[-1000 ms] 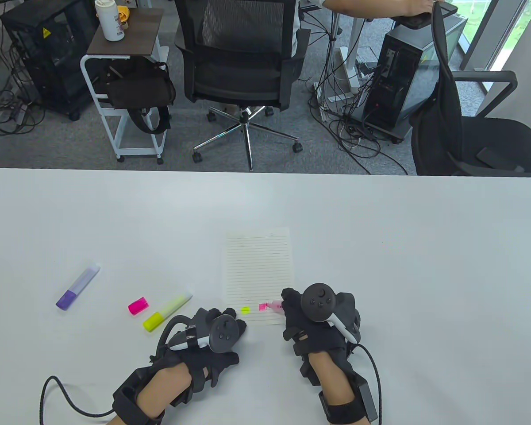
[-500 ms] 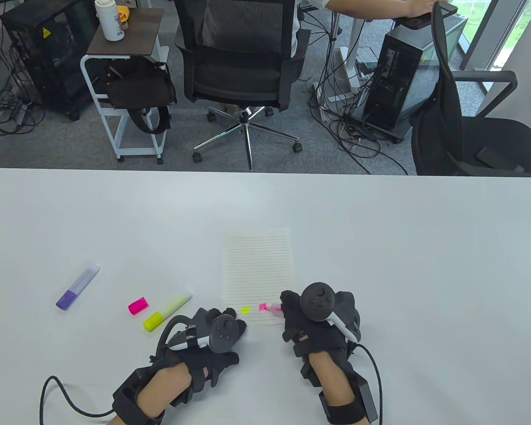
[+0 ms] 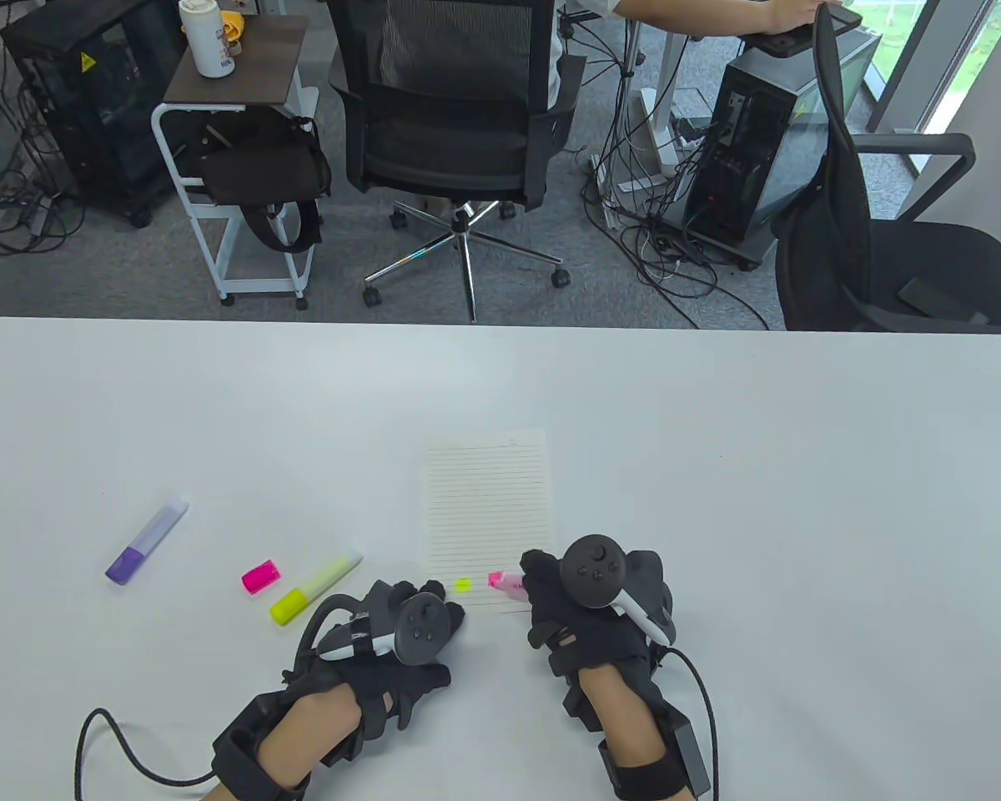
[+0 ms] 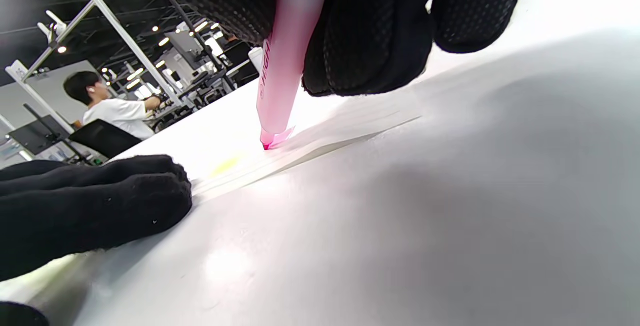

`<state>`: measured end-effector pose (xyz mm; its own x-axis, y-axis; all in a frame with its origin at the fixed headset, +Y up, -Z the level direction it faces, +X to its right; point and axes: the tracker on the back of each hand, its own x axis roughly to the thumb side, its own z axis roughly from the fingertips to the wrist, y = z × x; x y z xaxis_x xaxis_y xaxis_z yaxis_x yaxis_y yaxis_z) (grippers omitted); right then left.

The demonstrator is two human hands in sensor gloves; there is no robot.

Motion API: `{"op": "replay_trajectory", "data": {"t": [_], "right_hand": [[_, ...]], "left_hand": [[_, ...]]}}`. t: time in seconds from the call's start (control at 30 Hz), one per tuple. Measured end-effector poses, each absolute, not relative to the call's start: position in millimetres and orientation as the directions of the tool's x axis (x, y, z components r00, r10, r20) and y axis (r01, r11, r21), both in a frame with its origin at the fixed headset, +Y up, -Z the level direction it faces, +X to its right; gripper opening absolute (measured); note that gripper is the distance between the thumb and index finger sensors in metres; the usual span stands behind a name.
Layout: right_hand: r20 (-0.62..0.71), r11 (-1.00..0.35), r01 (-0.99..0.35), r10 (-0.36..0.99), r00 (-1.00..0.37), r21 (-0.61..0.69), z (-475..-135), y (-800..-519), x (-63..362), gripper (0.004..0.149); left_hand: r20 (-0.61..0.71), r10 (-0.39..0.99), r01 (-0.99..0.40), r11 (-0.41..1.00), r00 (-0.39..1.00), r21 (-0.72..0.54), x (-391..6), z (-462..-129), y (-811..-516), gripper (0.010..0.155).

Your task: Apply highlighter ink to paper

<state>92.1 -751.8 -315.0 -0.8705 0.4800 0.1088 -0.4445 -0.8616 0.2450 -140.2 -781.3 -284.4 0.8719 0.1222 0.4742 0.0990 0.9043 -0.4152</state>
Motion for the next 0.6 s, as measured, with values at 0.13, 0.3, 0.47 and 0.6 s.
{"op": "replay_trajectory", "data": {"t": [0.13,0.3,0.47,0.6], "right_hand": [[0.076,-0.871,-0.433,0.460,-0.885,0.230,-314.5,-748.7,95.9,0.039],[0.099,-0.862,-0.449,0.481,-0.871,0.233,-314.4,-751.0,93.4,0.040],[0.060,-0.881,-0.430,0.448,-0.892,0.199,-314.3,-749.4,96.0,0.040],[0.084,-0.868,-0.450,0.475,-0.876,0.211,-314.6,-752.2,93.0,0.040]], "left_hand": [[0.474,0.123,0.098,0.904,0.872,-0.416,-140.2,-284.4,-781.5,0.076],[0.474,0.122,0.099,0.904,0.872,-0.415,-140.1,-284.4,-781.6,0.076],[0.474,0.123,0.098,0.904,0.872,-0.416,-140.1,-284.4,-781.6,0.076],[0.474,0.122,0.099,0.904,0.872,-0.416,-140.1,-284.4,-781.7,0.076]]}}
